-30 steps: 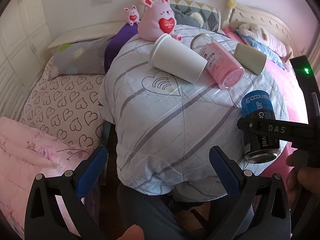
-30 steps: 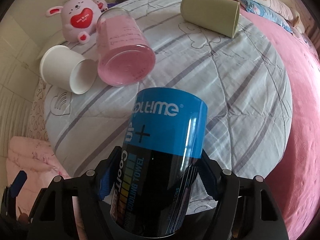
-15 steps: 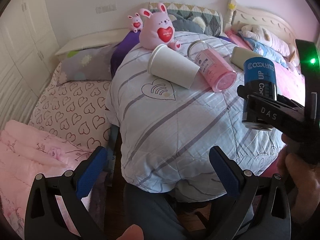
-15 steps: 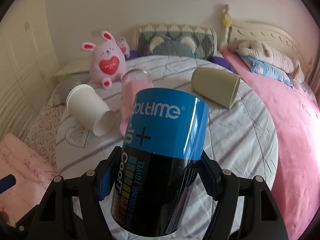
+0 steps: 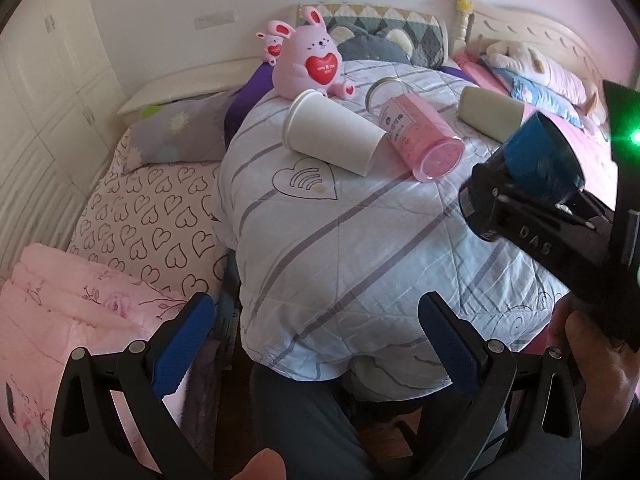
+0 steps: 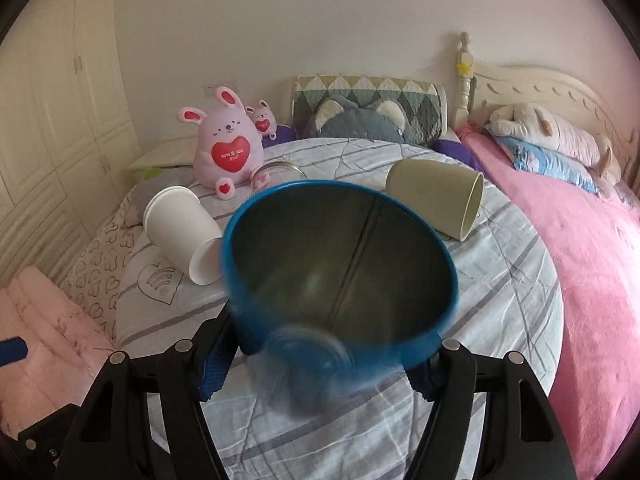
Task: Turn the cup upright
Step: 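Lift the canister with the right gripper and rotate its opening upward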
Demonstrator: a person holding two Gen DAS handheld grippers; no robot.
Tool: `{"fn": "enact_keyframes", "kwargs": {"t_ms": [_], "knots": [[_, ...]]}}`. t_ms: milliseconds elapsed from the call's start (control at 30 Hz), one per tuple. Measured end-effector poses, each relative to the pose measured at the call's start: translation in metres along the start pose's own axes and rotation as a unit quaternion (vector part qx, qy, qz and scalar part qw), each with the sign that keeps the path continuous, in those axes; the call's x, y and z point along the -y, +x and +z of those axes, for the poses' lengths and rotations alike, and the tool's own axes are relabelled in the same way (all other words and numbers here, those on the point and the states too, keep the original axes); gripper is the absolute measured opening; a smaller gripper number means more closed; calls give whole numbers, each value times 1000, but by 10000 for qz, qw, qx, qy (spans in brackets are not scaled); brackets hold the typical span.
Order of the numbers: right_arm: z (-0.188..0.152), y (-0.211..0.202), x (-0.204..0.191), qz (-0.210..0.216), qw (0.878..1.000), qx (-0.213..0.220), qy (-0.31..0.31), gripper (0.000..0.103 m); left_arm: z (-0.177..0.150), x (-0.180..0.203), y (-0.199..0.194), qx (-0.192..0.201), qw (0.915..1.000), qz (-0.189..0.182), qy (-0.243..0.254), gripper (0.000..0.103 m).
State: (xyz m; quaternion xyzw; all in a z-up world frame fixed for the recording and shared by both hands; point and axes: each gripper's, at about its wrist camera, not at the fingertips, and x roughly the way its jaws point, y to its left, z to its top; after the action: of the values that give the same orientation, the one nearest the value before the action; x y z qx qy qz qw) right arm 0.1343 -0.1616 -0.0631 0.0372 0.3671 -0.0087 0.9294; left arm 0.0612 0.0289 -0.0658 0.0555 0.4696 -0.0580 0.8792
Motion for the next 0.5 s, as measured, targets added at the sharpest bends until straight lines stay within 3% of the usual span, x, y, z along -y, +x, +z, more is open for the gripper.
{"fn": "enact_keyframes", "kwargs": {"t_ms": [500], "knots": [[-3,29,-6,-26,9990,-327,-315,68,-3,-1,-6,10,9999,75,-111,103]]}}
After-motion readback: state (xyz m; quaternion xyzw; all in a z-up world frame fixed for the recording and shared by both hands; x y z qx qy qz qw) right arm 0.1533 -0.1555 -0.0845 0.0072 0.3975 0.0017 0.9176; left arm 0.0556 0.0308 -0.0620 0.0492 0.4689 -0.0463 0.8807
